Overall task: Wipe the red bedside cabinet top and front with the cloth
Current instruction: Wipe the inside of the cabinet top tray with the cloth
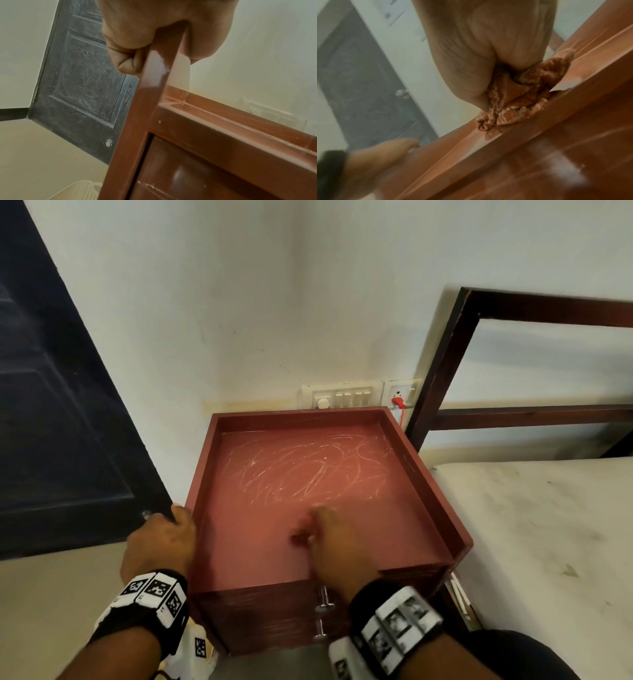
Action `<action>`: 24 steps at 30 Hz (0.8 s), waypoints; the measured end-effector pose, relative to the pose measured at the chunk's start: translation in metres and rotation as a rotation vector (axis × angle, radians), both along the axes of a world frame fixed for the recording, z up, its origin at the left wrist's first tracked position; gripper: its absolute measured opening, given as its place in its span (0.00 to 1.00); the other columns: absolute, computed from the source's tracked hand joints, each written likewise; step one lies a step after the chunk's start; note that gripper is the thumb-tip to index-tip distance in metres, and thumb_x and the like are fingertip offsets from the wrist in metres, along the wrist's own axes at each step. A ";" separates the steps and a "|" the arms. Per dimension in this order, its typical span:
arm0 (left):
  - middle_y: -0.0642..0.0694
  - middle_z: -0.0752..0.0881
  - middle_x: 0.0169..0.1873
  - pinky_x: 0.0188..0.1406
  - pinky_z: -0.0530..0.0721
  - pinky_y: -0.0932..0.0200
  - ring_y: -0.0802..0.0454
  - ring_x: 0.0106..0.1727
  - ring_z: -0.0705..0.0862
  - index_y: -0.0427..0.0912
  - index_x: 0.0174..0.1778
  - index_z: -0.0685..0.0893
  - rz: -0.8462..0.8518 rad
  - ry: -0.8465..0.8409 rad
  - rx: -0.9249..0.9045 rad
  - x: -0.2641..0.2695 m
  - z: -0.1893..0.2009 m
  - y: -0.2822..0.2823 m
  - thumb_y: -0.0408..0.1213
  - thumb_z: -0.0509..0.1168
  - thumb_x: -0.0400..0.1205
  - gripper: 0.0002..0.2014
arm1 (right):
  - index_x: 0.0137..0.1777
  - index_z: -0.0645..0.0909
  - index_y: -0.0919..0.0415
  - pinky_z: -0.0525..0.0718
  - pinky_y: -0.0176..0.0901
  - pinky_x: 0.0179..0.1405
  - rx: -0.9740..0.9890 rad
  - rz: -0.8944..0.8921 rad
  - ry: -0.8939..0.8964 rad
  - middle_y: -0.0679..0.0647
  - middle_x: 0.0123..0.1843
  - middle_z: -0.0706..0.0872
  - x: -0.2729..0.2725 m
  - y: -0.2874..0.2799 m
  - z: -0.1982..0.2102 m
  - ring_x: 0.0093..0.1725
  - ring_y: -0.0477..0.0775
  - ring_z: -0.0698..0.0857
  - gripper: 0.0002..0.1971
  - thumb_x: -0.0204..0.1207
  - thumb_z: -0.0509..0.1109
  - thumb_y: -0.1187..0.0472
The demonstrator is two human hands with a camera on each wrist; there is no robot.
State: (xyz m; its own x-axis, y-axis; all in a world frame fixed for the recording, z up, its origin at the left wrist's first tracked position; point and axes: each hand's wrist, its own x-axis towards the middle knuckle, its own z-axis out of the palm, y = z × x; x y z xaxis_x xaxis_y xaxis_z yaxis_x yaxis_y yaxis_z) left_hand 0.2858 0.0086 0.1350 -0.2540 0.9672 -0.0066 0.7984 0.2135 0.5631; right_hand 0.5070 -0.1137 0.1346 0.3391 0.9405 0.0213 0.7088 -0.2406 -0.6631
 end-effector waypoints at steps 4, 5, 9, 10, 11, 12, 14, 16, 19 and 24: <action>0.26 0.87 0.50 0.56 0.82 0.38 0.26 0.56 0.85 0.31 0.54 0.86 0.005 -0.012 0.016 -0.001 0.000 -0.003 0.58 0.47 0.88 0.33 | 0.75 0.78 0.52 0.76 0.46 0.77 0.036 0.317 -0.035 0.49 0.73 0.82 -0.056 -0.003 -0.009 0.73 0.51 0.78 0.28 0.75 0.65 0.70; 0.26 0.87 0.50 0.56 0.81 0.39 0.26 0.56 0.85 0.31 0.54 0.86 0.009 -0.017 0.018 -0.002 0.000 -0.004 0.58 0.47 0.88 0.33 | 0.74 0.79 0.50 0.76 0.44 0.77 0.033 0.321 -0.017 0.48 0.73 0.83 -0.053 -0.005 -0.011 0.73 0.49 0.79 0.28 0.74 0.63 0.70; 0.25 0.87 0.50 0.56 0.82 0.38 0.26 0.55 0.85 0.31 0.54 0.86 0.015 -0.026 0.015 -0.004 -0.002 -0.002 0.58 0.46 0.87 0.34 | 0.62 0.84 0.54 0.84 0.23 0.47 0.006 0.088 0.194 0.43 0.50 0.88 0.007 -0.030 0.008 0.44 0.31 0.88 0.20 0.81 0.59 0.75; 0.25 0.87 0.51 0.57 0.82 0.37 0.26 0.55 0.85 0.30 0.55 0.86 0.011 -0.028 0.015 -0.004 -0.003 -0.001 0.58 0.46 0.87 0.34 | 0.61 0.83 0.51 0.81 0.19 0.42 -0.004 -0.023 0.197 0.40 0.47 0.85 0.029 -0.035 0.012 0.41 0.29 0.85 0.18 0.83 0.62 0.74; 0.25 0.87 0.52 0.58 0.82 0.37 0.26 0.56 0.85 0.30 0.56 0.86 0.008 -0.026 0.012 -0.004 -0.004 0.001 0.58 0.46 0.87 0.34 | 0.60 0.82 0.49 0.80 0.19 0.42 0.013 -0.173 0.190 0.39 0.49 0.83 0.051 -0.037 0.013 0.44 0.30 0.83 0.16 0.84 0.64 0.71; 0.25 0.86 0.52 0.58 0.82 0.37 0.26 0.56 0.85 0.30 0.56 0.86 0.005 -0.027 0.006 -0.004 -0.004 0.002 0.58 0.47 0.87 0.34 | 0.61 0.82 0.52 0.84 0.24 0.50 0.023 -0.313 0.130 0.42 0.53 0.84 0.073 -0.035 0.008 0.51 0.34 0.84 0.13 0.83 0.66 0.69; 0.25 0.86 0.51 0.58 0.82 0.37 0.26 0.55 0.85 0.30 0.55 0.87 -0.003 -0.033 -0.008 -0.004 -0.006 0.004 0.59 0.46 0.87 0.35 | 0.69 0.80 0.58 0.82 0.54 0.73 -0.043 -0.471 0.022 0.54 0.68 0.82 0.098 -0.019 -0.009 0.71 0.55 0.82 0.17 0.82 0.68 0.68; 0.25 0.86 0.50 0.57 0.82 0.38 0.26 0.54 0.85 0.30 0.53 0.87 -0.008 -0.039 -0.008 -0.005 -0.005 0.005 0.59 0.46 0.86 0.36 | 0.77 0.74 0.58 0.73 0.62 0.81 -0.116 -0.445 0.019 0.57 0.76 0.75 0.087 0.007 -0.025 0.79 0.61 0.73 0.24 0.81 0.69 0.66; 0.24 0.86 0.53 0.59 0.80 0.38 0.25 0.57 0.84 0.28 0.54 0.86 -0.002 -0.046 -0.016 -0.005 -0.004 0.005 0.58 0.45 0.87 0.36 | 0.74 0.72 0.50 0.76 0.61 0.78 -0.075 -0.196 0.004 0.52 0.75 0.77 0.032 0.042 -0.035 0.78 0.59 0.74 0.24 0.79 0.69 0.62; 0.24 0.86 0.52 0.59 0.80 0.38 0.25 0.57 0.84 0.28 0.52 0.85 0.018 -0.063 -0.006 -0.006 -0.004 0.002 0.58 0.45 0.86 0.36 | 0.81 0.70 0.56 0.72 0.58 0.81 0.008 0.326 -0.114 0.56 0.80 0.74 -0.080 0.024 -0.023 0.79 0.60 0.71 0.31 0.76 0.67 0.68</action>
State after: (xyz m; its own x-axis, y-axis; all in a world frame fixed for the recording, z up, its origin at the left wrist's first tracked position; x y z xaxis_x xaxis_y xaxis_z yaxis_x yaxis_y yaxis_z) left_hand 0.2796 0.0101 0.1314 -0.2699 0.9625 -0.0289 0.7575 0.2307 0.6107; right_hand 0.4270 -0.0899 0.1116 0.0161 0.9986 0.0497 0.8172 0.0155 -0.5762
